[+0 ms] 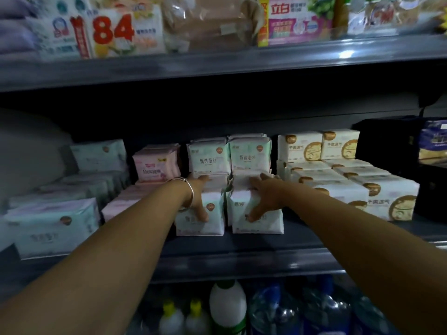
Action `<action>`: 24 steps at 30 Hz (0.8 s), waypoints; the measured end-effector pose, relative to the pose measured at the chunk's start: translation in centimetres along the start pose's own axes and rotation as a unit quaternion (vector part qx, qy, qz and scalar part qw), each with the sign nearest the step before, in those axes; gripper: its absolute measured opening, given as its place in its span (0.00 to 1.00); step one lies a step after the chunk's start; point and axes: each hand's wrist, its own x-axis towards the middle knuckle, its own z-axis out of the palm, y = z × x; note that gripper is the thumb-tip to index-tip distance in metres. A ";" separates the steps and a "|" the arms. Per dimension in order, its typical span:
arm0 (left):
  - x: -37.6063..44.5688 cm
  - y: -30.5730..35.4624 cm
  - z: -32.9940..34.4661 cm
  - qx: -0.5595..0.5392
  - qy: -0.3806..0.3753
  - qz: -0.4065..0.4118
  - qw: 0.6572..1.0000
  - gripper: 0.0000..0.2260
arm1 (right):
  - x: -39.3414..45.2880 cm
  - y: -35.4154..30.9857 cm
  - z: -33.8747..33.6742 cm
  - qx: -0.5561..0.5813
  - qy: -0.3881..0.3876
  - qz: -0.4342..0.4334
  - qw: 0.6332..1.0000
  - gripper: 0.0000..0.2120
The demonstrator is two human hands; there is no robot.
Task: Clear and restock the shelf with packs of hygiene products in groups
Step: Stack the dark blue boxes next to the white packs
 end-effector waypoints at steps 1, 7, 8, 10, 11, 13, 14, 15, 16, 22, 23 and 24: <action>0.1 -0.2 0.0 0.009 -0.005 -0.004 1.000 0.55 | 0.3 -0.2 -0.2 -0.008 -0.007 -0.003 1.000 0.50; 2.0 -0.2 0.3 -0.052 -0.024 0.001 0.998 0.57 | 1.4 0.0 -0.3 -0.001 -0.025 -0.031 0.999 0.49; 2.3 0.1 0.5 -0.052 -0.021 -0.001 0.998 0.58 | 1.5 0.1 -0.5 0.000 -0.028 -0.033 0.999 0.48; 2.5 0.7 0.6 -0.051 -0.015 0.005 0.999 0.58 | 1.5 -0.1 -0.8 -0.003 -0.041 -0.030 0.999 0.48; 2.6 0.9 0.5 -0.052 -0.011 0.011 0.999 0.57 | 1.5 -0.1 -0.9 -0.004 -0.045 -0.028 0.999 0.48; 2.3 1.0 0.2 -0.059 -0.019 0.016 0.998 0.56 | 1.3 -0.2 -1.1 -0.004 -0.052 -0.023 0.998 0.49; 2.4 0.7 0.1 -0.071 -0.033 0.013 0.997 0.55 | 1.3 -0.3 -1.3 -0.002 -0.062 -0.021 0.998 0.49; 2.5 0.3 -0.1 -0.093 -0.045 0.009 0.995 0.56 | 1.3 -0.3 -1.5 0.004 -0.076 -0.019 0.997 0.49; 2.7 -0.2 -0.4 -0.124 -0.057 0.006 0.991 0.57 | 1.3 -0.4 -1.8 0.011 -0.091 -0.017 0.996 0.48; 7.8 -3.1 -0.2 -0.277 -0.024 -0.005 0.961 0.51 | 3.0 -0.3 -4.5 0.033 -0.117 0.010 0.993 0.47; 8.6 -3.2 0.1 -0.281 -0.006 -0.005 0.960 0.52 | 3.6 -0.2 -4.4 0.054 -0.109 0.021 0.992 0.47; 9.2 -3.2 0.3 -0.282 0.005 -0.005 0.959 0.52 | 4.1 -0.3 -4.2 0.064 -0.106 0.031 0.992 0.45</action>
